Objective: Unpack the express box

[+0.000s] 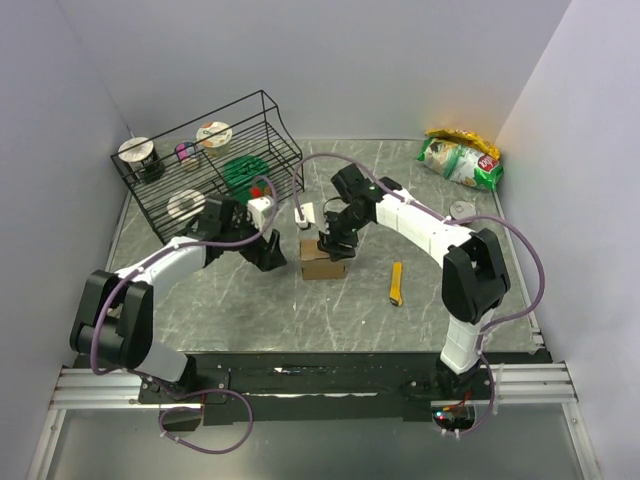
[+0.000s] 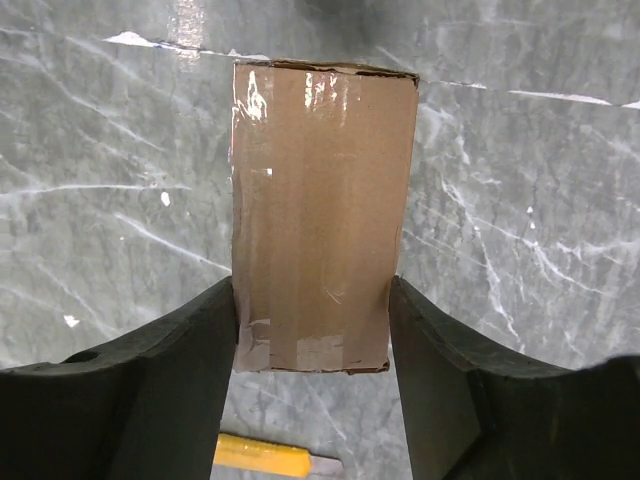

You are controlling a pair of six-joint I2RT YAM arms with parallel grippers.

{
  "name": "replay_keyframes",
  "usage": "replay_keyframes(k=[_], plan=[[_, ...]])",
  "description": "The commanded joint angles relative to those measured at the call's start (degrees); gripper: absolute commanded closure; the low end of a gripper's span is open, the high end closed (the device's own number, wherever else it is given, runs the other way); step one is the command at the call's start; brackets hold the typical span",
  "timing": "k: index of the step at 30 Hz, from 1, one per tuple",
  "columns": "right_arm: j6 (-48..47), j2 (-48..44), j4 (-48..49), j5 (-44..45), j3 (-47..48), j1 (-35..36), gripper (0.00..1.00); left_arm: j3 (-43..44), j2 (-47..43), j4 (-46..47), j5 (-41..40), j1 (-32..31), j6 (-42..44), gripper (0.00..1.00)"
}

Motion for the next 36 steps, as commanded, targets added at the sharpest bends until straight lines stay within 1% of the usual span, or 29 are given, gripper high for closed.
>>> replay_keyframes(k=[1,5,6,8,11,12,13,16,18,20,24,27,29,33,36], plan=[[3.96,2.59,-5.47,-3.35,7.19,-3.58,0.51,-0.52,0.85,3.34,8.49,-3.00,10.13,0.04],[8.89,6.81,-12.58,-8.97,15.19,-7.45,0.55,-1.66,1.99,9.75,8.94,-4.66,11.74,0.03],[10.12,7.61,-15.47,-11.41,16.69,-8.15,0.56,-0.88,3.12,11.07,8.07,-5.28,11.39,0.03],[12.32,9.54,-17.42,-13.54,19.86,-9.83,0.57,0.35,4.62,12.65,7.98,-6.60,10.51,0.04],[14.17,8.32,-16.21,-14.95,18.82,-10.18,0.60,4.03,7.52,14.77,3.77,-8.53,6.47,0.04],[14.87,7.80,-15.59,-15.39,17.60,-10.18,0.61,4.49,8.75,15.47,2.36,-8.80,5.51,0.04],[16.62,7.09,-14.45,-15.74,17.24,-10.09,0.61,4.66,9.28,18.35,1.48,-9.41,3.06,0.04],[20.22,7.43,-15.23,-16.79,17.23,-10.18,0.62,4.93,11.13,22.23,-3.26,-10.90,-1.43,0.04],[22.25,7.53,-15.06,-17.76,16.36,-10.62,0.64,5.81,12.97,24.70,-3.45,-11.17,-3.63,0.03],[25.50,7.09,-14.27,-19.60,15.30,-11.06,0.64,7.90,14.82,23.66,-1.35,-11.35,-5.05,0.03],[29.46,7.79,-15.06,-23.12,11.97,-12.99,0.61,13.01,20.26,16.55,-2.31,-12.05,-4.35,0.04],[33.23,7.61,-13.92,-26.97,8.63,-14.13,0.57,13.19,21.33,15.39,-2.92,-12.05,-3.03,0.03],[33.95,7.53,-14.26,-28.31,7.92,-14.49,0.56,12.75,21.59,15.56,-3.01,-12.14,-2.41,0.03],[35.53,8.05,-15.41,-32.96,7.83,-15.19,0.54,12.66,22.82,15.39,-4.41,-12.49,-1.19,0.03],[35.97,8.49,-15.67,-33.50,7.91,-15.54,0.53,12.58,23.52,15.74,-5.38,-12.76,-1.01,0.03]])
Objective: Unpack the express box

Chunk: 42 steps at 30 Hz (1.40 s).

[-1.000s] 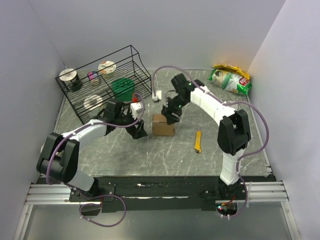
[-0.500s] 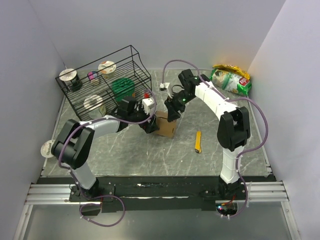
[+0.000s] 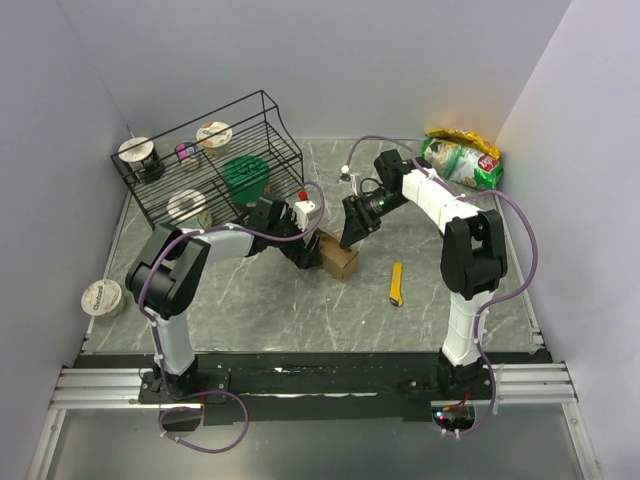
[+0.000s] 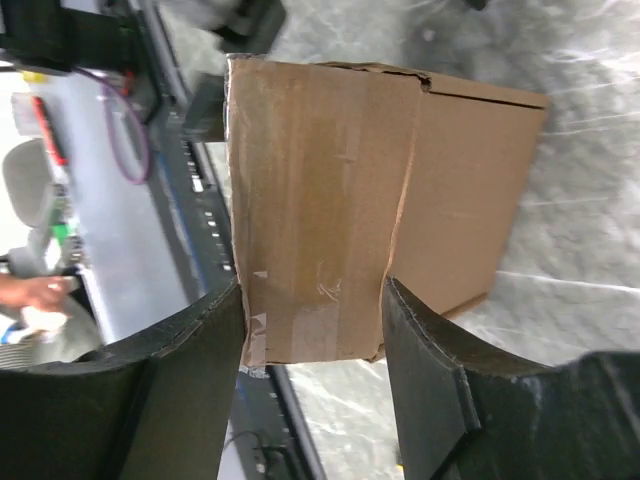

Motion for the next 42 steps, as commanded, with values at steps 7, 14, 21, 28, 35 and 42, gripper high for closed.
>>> replay_keyframes(k=[7,14,21,28,35,42], plan=[[6.94,-0.90,-3.15,-16.79,-3.04,-2.02,0.60,0.31,1.56,4.51,-5.49,-0.60,1.49,0.03],[7.91,-2.84,-1.57,-10.68,-3.32,-2.91,0.92,-1.63,0.33,5.57,-6.19,-0.52,1.75,0.04],[3.98,-12.66,-3.41,10.50,10.36,-3.00,1.00,-0.66,-4.14,1.79,-7.07,0.62,-0.53,0.04],[-17.29,-28.22,8.50,43.54,1.21,8.68,1.00,-2.06,-12.32,-4.09,-6.72,4.58,-3.00,0.03],[-8.19,-29.48,8.47,39.73,-5.70,13.99,1.00,-2.77,-17.42,-9.02,-4.52,6.69,-1.41,0.04],[-0.79,-27.80,6.61,29.34,-3.40,4.84,1.00,-4.00,-18.91,-9.90,-3.38,6.69,-0.97,0.04]])
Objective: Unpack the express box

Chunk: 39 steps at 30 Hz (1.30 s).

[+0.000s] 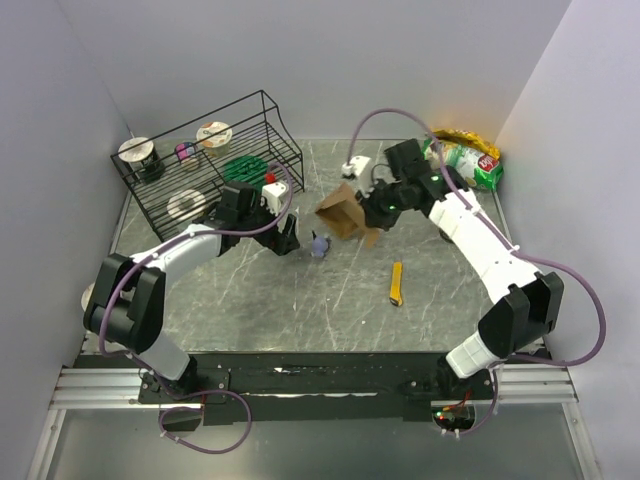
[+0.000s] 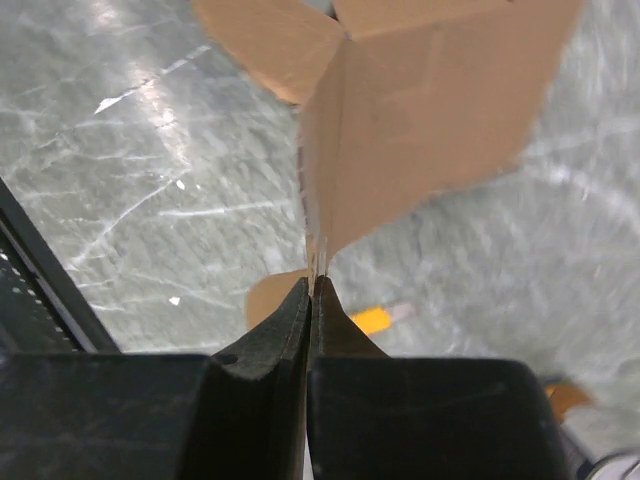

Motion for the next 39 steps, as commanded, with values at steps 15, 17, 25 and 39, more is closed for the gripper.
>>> replay_keyframes(k=[15,17,25,39], plan=[[28.29,3.51,3.06,-26.41,4.25,-23.99,1.00,2.36,-3.07,-5.69,3.01,0.77,3.13,0.04],[30.59,3.51,5.95,-29.23,1.15,-25.66,1.00,2.36,-2.90,-5.60,3.18,1.56,2.52,0.03],[37.21,8.34,13.01,-35.22,-3.88,-32.00,0.66,2.18,-2.46,-7.97,4.24,3.05,3.48,0.04],[29.78,-4.56,2.37,5.97,7.11,-31.38,0.00,10.87,-2.28,-5.60,-5.86,3.06,0.32,0.03]])
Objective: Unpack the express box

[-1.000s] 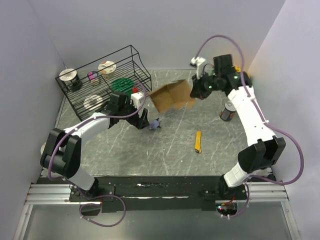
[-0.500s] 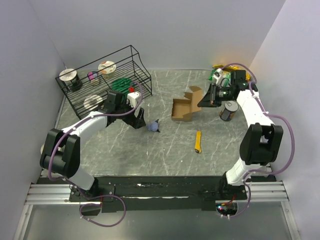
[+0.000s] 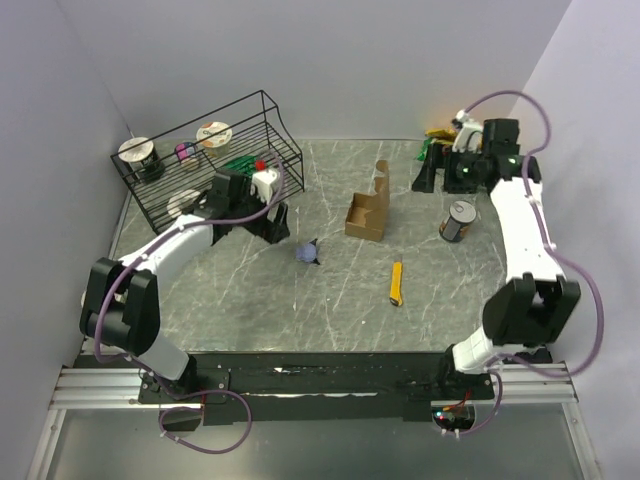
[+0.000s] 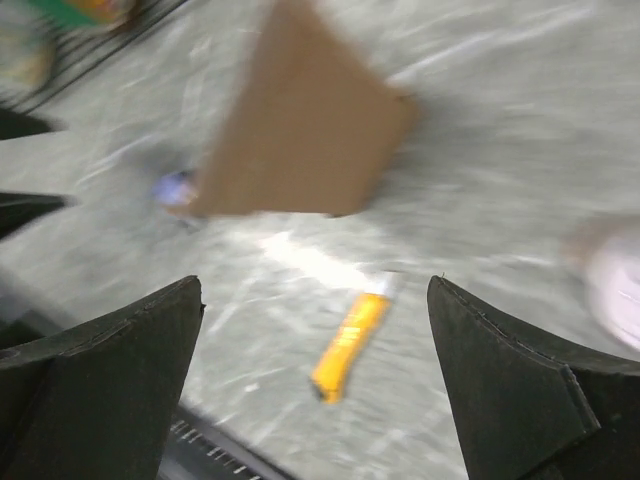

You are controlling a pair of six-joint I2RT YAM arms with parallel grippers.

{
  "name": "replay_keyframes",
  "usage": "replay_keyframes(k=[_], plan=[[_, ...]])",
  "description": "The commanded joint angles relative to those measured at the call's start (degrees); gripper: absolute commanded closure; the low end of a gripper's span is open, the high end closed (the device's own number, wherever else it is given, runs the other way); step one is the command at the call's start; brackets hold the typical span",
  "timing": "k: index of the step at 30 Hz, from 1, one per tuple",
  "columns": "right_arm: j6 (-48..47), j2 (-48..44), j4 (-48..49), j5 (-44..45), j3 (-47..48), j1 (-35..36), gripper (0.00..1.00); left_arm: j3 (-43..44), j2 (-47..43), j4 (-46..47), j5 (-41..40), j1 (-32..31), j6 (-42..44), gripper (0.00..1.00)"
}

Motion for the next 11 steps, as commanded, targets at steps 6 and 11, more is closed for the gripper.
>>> replay_keyframes(k=[6,11], plan=[[5.61,-13.07,-5.92,22.87,2.10,0.38,0.00,14.80,0.81,1.98,-6.09,0.04,-5.48,0.04],[6.06,-14.14,-4.78,20.32,3.56,0.29,0.00,20.60,2.57,0.75,-8.02,-0.05,-6.64,0.04]])
